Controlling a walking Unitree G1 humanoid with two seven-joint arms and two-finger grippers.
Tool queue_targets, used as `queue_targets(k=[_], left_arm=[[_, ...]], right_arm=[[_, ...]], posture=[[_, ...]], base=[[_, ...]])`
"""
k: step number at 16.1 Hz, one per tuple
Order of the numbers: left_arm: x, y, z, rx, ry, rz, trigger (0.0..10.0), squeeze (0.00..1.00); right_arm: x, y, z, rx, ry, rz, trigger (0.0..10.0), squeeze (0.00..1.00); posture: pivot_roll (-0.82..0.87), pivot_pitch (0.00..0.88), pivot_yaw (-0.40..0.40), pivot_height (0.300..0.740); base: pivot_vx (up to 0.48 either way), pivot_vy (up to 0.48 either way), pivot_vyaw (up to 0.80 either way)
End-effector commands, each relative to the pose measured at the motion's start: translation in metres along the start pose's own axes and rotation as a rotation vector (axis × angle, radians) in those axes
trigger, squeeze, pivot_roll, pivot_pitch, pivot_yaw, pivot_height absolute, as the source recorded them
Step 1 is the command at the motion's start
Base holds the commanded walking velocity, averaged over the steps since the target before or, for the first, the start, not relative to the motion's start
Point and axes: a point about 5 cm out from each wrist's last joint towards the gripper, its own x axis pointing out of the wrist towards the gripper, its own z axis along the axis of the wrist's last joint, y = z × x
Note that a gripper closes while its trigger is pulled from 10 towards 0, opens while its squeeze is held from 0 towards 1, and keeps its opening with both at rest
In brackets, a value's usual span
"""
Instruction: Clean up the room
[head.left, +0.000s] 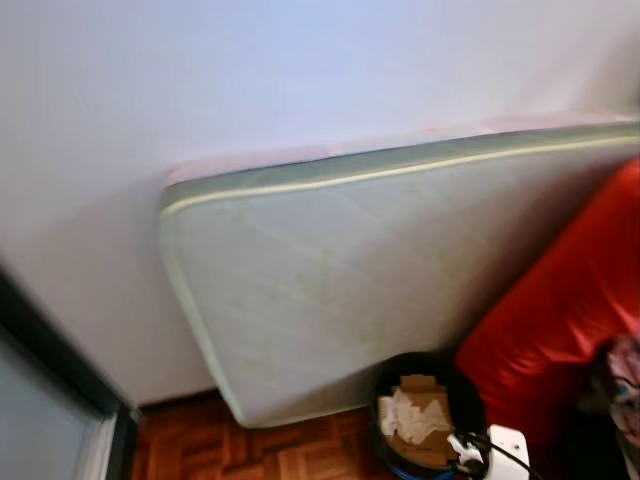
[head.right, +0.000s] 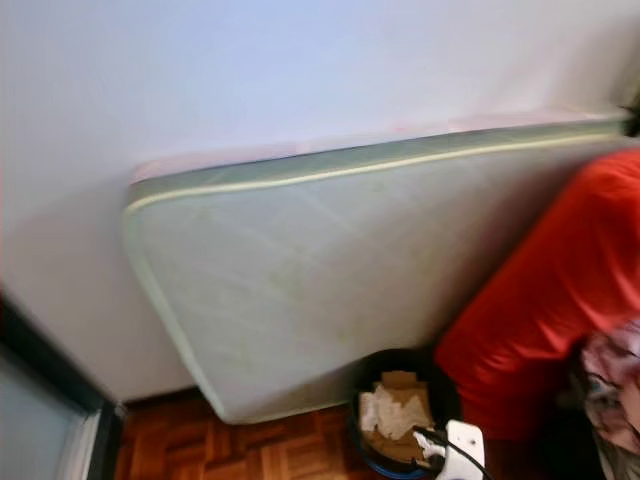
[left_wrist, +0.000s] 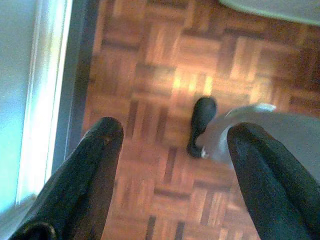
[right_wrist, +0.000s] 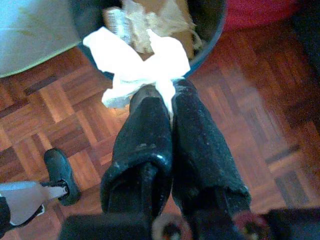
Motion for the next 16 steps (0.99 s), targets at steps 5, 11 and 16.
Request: queue_targets(k=[5, 11, 16], left_arm=[[0.007, -0.028, 0.012, 0.004, -0.020, -0.028, 10.0, 0.00], [0.005, -0.003, 0.020, -0.004, -0.028, 0.005, 10.0, 0.00], [-0.001, 0.009, 0.004, 0.009, -0.013, 0.007, 10.0, 0.00]], right_arm=[[-0.001, -0.005, 0.000, 0.002, -0.001, -0.013, 10.0, 0.00], [0.000, -0.003, 0.004, -0.018, -0.015, 0.018, 10.0, 0.00], [0.000, 0.004, 0.011, -0.124, -0.049, 0.122, 10.0, 0.00]], posture=[[0.00, 0.000, -0.028, 0.740], [0.00, 0.000, -0.024, 0.740], [-0.01, 0.000, -0.012, 0.740]], base=[[0.266, 0.000, -0.62], [0.263, 0.000, 0.00], [0.154, 0.000, 0.00]])
